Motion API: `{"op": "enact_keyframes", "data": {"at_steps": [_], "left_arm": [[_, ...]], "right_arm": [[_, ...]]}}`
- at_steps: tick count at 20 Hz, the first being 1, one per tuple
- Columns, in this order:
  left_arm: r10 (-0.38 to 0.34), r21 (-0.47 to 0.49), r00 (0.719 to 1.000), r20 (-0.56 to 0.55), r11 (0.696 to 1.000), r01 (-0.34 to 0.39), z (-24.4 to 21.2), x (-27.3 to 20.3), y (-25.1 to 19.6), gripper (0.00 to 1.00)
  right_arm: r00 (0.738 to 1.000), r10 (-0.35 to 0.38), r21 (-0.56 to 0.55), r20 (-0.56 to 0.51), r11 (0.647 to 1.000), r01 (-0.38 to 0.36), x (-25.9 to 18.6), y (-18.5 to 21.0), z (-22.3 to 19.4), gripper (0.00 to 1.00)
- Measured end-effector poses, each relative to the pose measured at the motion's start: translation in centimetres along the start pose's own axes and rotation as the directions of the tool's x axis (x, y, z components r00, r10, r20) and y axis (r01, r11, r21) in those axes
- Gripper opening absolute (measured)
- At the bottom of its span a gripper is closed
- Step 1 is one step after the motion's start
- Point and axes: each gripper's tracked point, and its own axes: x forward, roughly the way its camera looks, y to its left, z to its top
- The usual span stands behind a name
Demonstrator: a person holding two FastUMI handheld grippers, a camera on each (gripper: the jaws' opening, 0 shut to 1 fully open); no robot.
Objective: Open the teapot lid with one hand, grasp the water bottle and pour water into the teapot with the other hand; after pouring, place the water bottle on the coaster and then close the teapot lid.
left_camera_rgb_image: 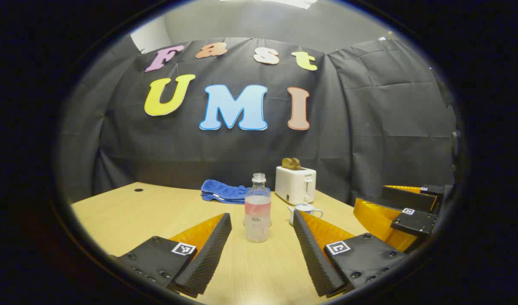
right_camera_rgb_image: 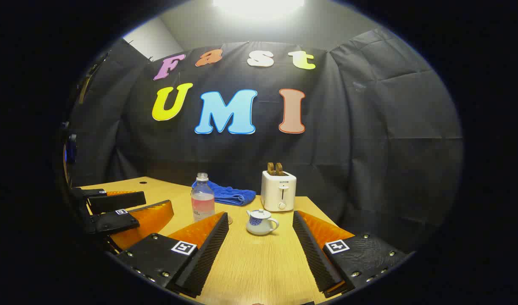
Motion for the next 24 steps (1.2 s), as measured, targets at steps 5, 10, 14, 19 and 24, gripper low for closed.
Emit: {"op": "enact_keyframes", "data": {"at_steps": [5, 10, 14, 19, 24], "left_arm": [[0.006, 0.003, 1.000, -0.006, 1.000, -0.006, -0.1, 0.2, 0.2, 0.99], [-0.006, 0.015, 1.000, 0.000, 1.000, 0.006, -0.2, 0.7, 0.1, 0.99], [-0.046, -0.001, 0.999, 0.017, 0.999, 0.046, -0.4, 1.9, -0.7, 0.99], [-0.050, 0.055, 0.999, 0.014, 0.997, 0.049, 0.2, 4.8, -0.6, 0.99], [-0.044, 0.078, 0.999, -0.021, 0.996, 0.046, -0.8, 8.6, 0.5, 0.99]], "right_arm": [[1.000, 0.016, 0.009, 0.016, 1.000, -0.016, 0.5, 0.2, 0.3, 0.95], [1.000, 0.025, 0.023, 0.013, 0.999, -0.025, 1.7, 0.0, 0.1, 0.95], [0.997, 0.044, 0.056, 0.062, 0.997, -0.048, 3.5, -0.2, 1.8, 0.95], [0.992, 0.042, -0.026, 0.116, 0.999, -0.039, 7.4, -1.0, 4.5, 0.95], [0.992, 0.075, -0.002, 0.106, 0.997, -0.075, 12.6, -1.1, 4.9, 0.95]]}}
